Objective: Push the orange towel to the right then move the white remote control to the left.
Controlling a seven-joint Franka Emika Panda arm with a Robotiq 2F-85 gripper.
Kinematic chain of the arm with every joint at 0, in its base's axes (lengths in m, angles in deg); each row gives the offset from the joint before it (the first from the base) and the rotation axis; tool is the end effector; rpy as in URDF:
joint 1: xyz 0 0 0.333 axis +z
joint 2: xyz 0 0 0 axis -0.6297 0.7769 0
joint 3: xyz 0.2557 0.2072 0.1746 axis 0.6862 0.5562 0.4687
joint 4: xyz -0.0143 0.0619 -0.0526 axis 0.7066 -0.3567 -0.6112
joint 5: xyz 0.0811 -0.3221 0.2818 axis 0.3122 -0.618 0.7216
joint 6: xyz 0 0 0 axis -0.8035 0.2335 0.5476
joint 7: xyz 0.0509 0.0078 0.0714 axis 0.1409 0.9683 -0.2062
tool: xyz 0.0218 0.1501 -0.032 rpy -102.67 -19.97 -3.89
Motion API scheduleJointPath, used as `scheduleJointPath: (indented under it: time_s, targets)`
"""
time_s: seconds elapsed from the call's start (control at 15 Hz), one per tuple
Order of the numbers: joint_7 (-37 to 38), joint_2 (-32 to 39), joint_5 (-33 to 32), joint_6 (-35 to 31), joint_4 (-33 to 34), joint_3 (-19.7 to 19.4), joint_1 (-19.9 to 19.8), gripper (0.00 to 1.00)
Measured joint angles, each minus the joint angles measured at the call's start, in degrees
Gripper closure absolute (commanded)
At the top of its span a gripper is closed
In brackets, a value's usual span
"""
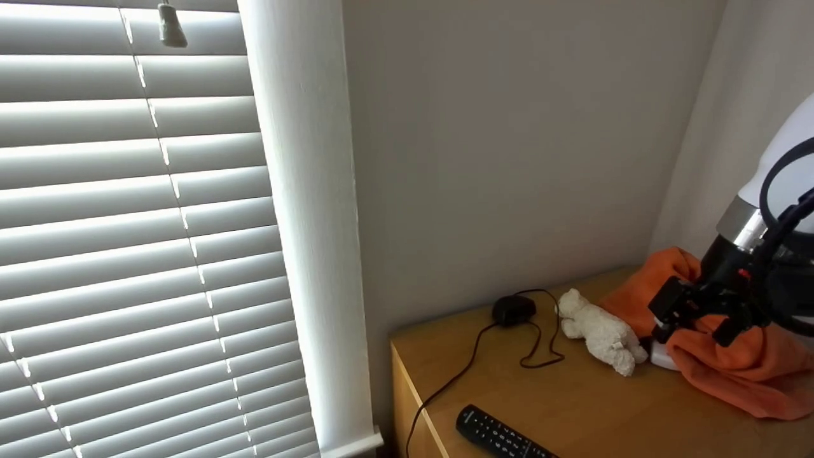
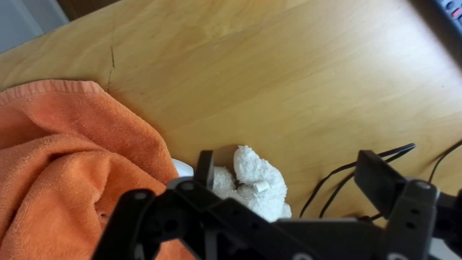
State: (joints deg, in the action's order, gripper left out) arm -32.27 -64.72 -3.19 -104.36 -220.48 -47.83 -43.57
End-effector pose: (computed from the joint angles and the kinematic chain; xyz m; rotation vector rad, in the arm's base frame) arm 0.5113 -0.0768 0.2974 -3.0345 0.4595 -0.2677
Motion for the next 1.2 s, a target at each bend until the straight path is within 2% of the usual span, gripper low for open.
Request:
scheduleJointPath:
  time_s: [0.4,0.93,1.2]
  targets:
    - [0.0,5.3,0.0,-10.4,-2.1,-1.0,-0.7,0.00]
    - [0.0,6.8,0.1,-11.5,-1.9,-1.3,-0.9,0.00]
    - [0.1,9.4,1.2,-16.5,0.0,-1.2,-0.9,0.00]
